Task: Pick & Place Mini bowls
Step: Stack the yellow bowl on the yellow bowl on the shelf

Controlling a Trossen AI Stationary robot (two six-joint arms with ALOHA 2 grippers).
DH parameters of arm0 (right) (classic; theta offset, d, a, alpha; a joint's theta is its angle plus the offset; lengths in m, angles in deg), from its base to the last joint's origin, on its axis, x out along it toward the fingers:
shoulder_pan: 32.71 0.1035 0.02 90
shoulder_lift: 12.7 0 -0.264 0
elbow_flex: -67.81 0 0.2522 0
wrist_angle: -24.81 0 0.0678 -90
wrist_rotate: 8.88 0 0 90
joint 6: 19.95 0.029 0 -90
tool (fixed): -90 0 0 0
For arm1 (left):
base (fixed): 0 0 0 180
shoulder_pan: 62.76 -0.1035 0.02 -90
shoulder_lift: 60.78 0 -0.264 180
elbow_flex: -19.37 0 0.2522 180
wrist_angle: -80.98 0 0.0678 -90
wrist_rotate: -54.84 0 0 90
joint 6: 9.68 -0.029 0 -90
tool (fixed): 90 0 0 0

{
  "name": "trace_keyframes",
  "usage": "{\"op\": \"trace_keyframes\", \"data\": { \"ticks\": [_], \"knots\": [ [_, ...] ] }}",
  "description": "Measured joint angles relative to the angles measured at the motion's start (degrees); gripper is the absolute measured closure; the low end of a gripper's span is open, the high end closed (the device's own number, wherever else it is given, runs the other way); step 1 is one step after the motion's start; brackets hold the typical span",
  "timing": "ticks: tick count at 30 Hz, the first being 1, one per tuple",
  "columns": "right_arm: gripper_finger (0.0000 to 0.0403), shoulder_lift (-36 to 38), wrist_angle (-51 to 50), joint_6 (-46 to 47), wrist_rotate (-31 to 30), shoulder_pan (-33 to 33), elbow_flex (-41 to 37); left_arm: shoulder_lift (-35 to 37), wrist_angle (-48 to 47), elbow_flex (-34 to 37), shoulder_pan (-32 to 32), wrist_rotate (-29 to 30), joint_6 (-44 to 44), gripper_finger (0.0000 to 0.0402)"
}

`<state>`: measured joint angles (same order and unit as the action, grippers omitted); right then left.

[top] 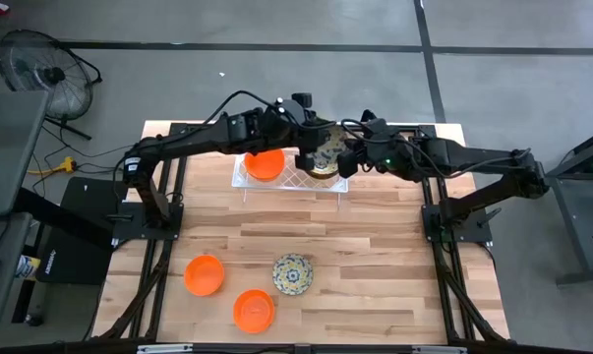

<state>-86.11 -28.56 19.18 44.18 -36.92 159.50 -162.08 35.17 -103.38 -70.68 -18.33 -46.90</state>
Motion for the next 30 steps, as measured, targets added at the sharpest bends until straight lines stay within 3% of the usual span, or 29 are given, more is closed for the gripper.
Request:
{"op": "trace_keyframes", "data": {
  "ticks": [3,7,30],
  "knots": [
    [0.0402,0.0,0.4,-0.2,1.4,-0.5,0.0,0.0,0.1,0.0,0.1,-1.0,-0.1,0.0226],
    [0.0402,-0.1,0.7,0.2,3.5,-1.3,0.0,0.0,-0.5,0.0,0.2,-1.2,-0.1,0.0206],
    [0.0403,-0.1,-3.0,4.8,8.4,-4.2,0.0,0.0,-0.9,-0.1,0.2,4.8,-12.6,0.0204]
  ]
}}
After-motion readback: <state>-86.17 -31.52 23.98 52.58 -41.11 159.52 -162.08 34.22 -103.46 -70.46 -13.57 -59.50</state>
